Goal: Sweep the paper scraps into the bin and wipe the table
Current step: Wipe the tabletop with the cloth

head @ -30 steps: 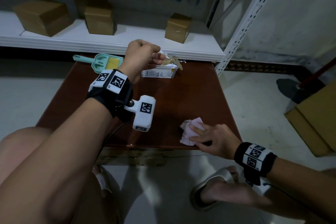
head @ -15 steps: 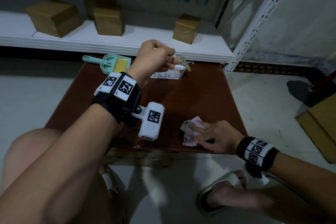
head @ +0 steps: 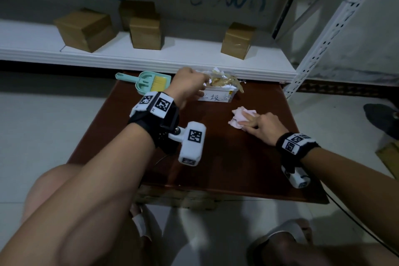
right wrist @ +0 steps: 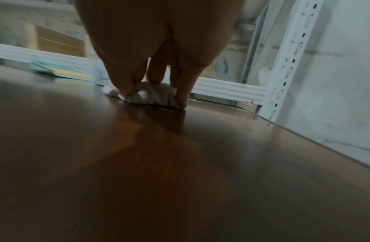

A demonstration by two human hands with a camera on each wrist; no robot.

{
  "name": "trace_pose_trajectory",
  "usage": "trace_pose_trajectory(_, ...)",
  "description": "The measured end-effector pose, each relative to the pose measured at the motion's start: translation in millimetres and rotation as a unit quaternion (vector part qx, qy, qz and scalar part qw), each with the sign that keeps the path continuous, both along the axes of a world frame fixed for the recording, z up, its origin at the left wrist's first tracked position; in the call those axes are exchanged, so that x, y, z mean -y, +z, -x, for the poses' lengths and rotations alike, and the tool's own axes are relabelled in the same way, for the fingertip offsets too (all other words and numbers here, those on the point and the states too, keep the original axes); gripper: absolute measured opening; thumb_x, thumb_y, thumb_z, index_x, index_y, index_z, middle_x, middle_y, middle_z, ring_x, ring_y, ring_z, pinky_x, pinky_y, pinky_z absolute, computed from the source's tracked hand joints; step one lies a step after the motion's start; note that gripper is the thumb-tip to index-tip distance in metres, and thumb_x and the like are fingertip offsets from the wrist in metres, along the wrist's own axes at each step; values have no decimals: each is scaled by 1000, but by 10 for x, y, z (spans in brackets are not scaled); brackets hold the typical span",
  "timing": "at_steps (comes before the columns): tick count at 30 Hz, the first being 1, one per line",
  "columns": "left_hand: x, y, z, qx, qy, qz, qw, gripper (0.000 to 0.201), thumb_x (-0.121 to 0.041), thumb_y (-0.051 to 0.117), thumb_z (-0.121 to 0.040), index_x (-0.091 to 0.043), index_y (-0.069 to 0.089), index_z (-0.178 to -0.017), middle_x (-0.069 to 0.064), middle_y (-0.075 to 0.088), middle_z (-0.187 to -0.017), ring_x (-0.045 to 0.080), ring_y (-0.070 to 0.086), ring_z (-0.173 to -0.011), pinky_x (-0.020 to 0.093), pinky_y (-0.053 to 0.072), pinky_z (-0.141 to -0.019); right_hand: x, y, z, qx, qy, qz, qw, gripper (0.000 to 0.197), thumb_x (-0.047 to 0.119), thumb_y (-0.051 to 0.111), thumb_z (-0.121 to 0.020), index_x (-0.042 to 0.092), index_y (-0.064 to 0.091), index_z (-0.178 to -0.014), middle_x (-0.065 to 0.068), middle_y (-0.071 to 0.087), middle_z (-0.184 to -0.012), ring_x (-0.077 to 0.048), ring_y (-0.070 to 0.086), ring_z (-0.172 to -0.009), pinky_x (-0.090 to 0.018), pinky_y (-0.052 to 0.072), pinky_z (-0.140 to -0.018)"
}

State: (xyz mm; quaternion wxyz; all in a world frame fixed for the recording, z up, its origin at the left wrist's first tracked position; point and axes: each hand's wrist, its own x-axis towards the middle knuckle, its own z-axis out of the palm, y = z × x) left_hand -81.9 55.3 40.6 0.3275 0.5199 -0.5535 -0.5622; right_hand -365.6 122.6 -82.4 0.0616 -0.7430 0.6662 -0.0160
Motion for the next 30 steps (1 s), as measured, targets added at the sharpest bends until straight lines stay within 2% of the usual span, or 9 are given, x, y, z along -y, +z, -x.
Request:
trace_pose_trajectory(3, 111, -190, 46, 18, 12, -31, 999, 27, -17, 59, -95, -9, 56, -120, 10, 59, -100, 25, 62, -84, 36, 55, -73, 192, 0, 28, -18, -25, -11, 999, 34, 49, 60, -101, 43, 66, -134, 14, 44, -157, -25, 56, -137, -42, 51, -108)
trace_pose_trajectory(7, 200, -395, 111, 74, 13, 3, 997, 43, -16, 61, -91, -21, 52, -133, 9, 64, -117, 24, 67, -80, 30, 54, -67, 357, 61, 47, -20, -46, -22, 998, 32, 49, 58, -102, 41, 70, -130, 17, 40, -158, -23, 54, -138, -37, 48, -110)
trace_pose_trajectory(10, 226, -509, 203, 118, -21, 11, 993, 53, -20, 64, -89, -26, 52, -141, 10, 68, -114, 22, 70, -79, 29, 54, -66, 423, 60, 68, -20, -51, -30, 998, 34, 51, 57, -102, 42, 68, -132, 14, 43, -158, -25, 54, -138, -39, 49, -109)
trace_pose_trajectory(14, 258, -635, 316, 149, -44, -22, 988, 53, -23, 61, -95, -23, 49, -146, 9, 69, -114, 27, 73, -89, 38, 60, -80, 493, 53, 110, -33, -57, -38, 997, 37, 54, 53, -102, 44, 64, -136, 13, 45, -158, -24, 53, -139, -39, 49, -109)
trace_pose_trajectory(19, 424, -789, 384, 164, 27, -20, 986, 40, -33, 65, -77, -18, 61, -114, 10, 72, -104, 28, 74, -91, 41, 63, -83, 570, 12, 167, -27, -63, -31, 997, 33, 55, 53, -102, 50, 64, -132, 17, 44, -157, -26, 56, -135, -39, 51, -104)
trace_pose_trajectory(22, 786, -1092, 308, 133, 119, -23, 984, 64, -47, 65, -54, -10, 62, -107, 15, 75, -98, 31, 75, -84, 47, 65, -77, 613, -32, 196, -30, -65, -23, 997, 37, 56, 51, -102, 49, 62, -136, 17, 46, -156, -26, 57, -135, -40, 51, -104)
trace_pose_trajectory(24, 785, -985, 268, 69, 155, -41, 985, 59, -43, 70, -65, -3, 62, -109, 18, 75, -92, 31, 76, -74, 51, 65, -68, 631, -49, 205, -27, -71, -19, 997, 39, 58, 51, -101, 49, 61, -138, 13, 52, -153, -27, 57, -134, -40, 52, -104)
trace_pose_trajectory(26, 675, -776, 267, 24, 172, -61, 983, 44, -35, 72, -80, 0, 64, -104, 19, 74, -89, 34, 76, -75, 53, 64, -69, 647, -72, 221, -24, -76, -19, 997, 42, 61, 50, -100, 49, 59, -140, 12, 55, -151, -26, 57, -135, -39, 52, -103)
trace_pose_trajectory(30, 741, -892, 262, -4, 183, -73, 980, 31, -36, 72, -92, -15, 55, -79, 20, 74, -83, 34, 76, -79, 48, 64, -78, 649, -75, 225, -25, -68, -15, 997, 38, 58, 51, -101, 49, 63, -136, 14, 52, -153, -24, 55, -136, -39, 52, -104)
